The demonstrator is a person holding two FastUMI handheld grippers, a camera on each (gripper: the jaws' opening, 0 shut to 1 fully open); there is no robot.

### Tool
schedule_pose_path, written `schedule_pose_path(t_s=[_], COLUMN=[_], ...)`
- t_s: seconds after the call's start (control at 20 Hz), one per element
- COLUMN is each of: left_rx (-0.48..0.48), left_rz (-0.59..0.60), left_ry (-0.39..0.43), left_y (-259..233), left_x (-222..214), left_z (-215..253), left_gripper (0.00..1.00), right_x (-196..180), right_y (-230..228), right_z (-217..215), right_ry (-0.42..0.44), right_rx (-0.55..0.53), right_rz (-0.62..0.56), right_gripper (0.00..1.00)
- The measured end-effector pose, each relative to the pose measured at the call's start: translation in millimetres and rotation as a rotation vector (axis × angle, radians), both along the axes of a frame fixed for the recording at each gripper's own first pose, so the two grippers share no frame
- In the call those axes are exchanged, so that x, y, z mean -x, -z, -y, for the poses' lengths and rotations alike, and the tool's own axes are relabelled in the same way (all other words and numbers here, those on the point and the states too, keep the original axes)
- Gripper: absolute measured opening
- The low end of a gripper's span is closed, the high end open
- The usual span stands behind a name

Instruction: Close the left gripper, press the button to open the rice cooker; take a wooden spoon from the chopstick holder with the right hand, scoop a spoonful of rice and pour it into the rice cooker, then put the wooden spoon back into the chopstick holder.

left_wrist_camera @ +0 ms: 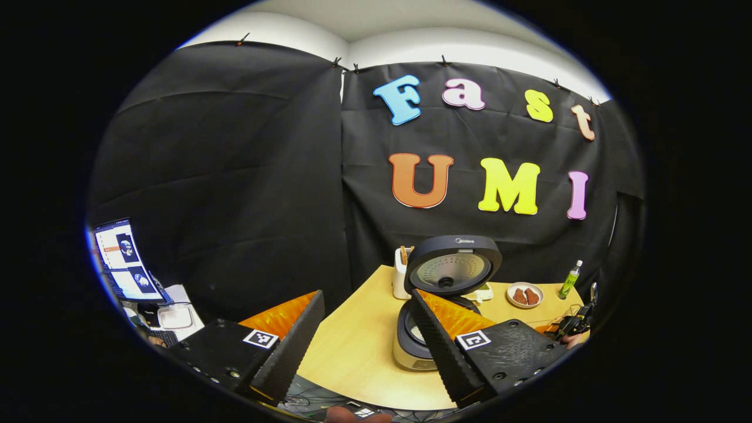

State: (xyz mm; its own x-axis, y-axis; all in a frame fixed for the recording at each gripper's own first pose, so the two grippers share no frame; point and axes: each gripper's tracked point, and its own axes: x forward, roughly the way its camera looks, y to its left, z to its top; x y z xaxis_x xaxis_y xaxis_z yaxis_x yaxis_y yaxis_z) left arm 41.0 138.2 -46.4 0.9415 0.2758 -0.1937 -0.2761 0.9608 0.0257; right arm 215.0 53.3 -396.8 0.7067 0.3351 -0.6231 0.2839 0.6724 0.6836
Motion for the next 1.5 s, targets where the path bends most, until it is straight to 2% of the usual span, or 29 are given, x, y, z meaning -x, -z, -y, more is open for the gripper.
schedule_pose_path(t_s=[0.15,0.4,0.6,0.8,1.0,1.2,1.3,1.5], left_rx=[-0.015,-0.018,-0.027,-0.038,-0.037,-0.041,-0.039,-0.02], left_rz=[-0.007,-0.005,0.01,0.036,0.053,0.06,0.065,0.07], left_ry=[0.002,0.004,0.021,0.031,0.029,-0.008,-0.013,-0.038], left_y=[-0.1,-0.5,-3.3,-7.0,-9.1,-6.7,-6.7,-3.4], left_x=[3.2,5.6,3.9,6.3,15.9,34.7,43.7,62.3], left_z=[9.1,25.2,40.7,47.0,41.2,16.5,6.6,-20.2], left_gripper=[0.95,0.95,0.95,0.94,0.94,0.94,0.94,0.94], right_x=[1.3,1.8,-2.9,-8.5,-20.7,-33.8,-41.6,-55.1], right_y=[-1.6,-16.8,-48.7,-93.4,-139.3,-189.2,-206.4,-207.9], right_z=[14.3,48.0,69.7,60.1,17.9,-57.8,-98.5,-167.2], right_ry=[0.035,0.079,0.102,0.112,0.063,-0.05,-0.116,-0.221], right_rx=[-0.081,-0.124,-0.14,-0.249,-0.299,-0.308,-0.27,-0.147], right_rz=[0.003,0.028,0.074,0.102,0.137,0.19,0.223,0.251], right_gripper=[0.08,0.08,0.08,0.08,0.08,0.08,0.08,0.08])
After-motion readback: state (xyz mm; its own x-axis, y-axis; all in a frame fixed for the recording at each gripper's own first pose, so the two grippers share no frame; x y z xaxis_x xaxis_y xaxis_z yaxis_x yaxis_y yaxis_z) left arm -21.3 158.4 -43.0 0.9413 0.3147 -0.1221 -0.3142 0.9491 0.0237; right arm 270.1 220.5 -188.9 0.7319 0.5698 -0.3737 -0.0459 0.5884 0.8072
